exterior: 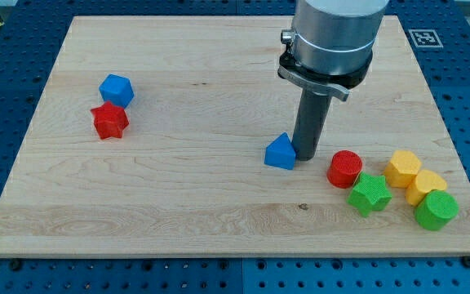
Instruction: Push the blue traingle towards center left
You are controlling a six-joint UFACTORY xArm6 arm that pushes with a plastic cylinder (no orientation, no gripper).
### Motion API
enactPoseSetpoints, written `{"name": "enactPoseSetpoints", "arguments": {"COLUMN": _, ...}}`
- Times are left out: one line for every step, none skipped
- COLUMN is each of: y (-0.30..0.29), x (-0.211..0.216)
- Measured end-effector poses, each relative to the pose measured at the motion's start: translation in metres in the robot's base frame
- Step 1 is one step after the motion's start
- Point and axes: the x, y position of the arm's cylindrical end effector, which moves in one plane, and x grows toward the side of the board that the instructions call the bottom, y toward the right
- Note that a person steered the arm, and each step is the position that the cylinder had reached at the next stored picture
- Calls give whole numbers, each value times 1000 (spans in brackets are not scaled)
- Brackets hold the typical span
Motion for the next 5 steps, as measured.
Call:
{"name": "enactPoseSetpoints", "arguments": {"y": -17, "x": 1}}
{"name": "enactPoseSetpoints", "arguments": {"y": -40, "x": 6}}
{"name": "enactPoseSetpoints", "arguments": {"y": -60, "x": 8}}
{"name": "enactPoseSetpoints", "arguments": {"y": -71, "x": 10}}
{"name": "enactPoseSetpoints", "arguments": {"y": -76, "x": 19}}
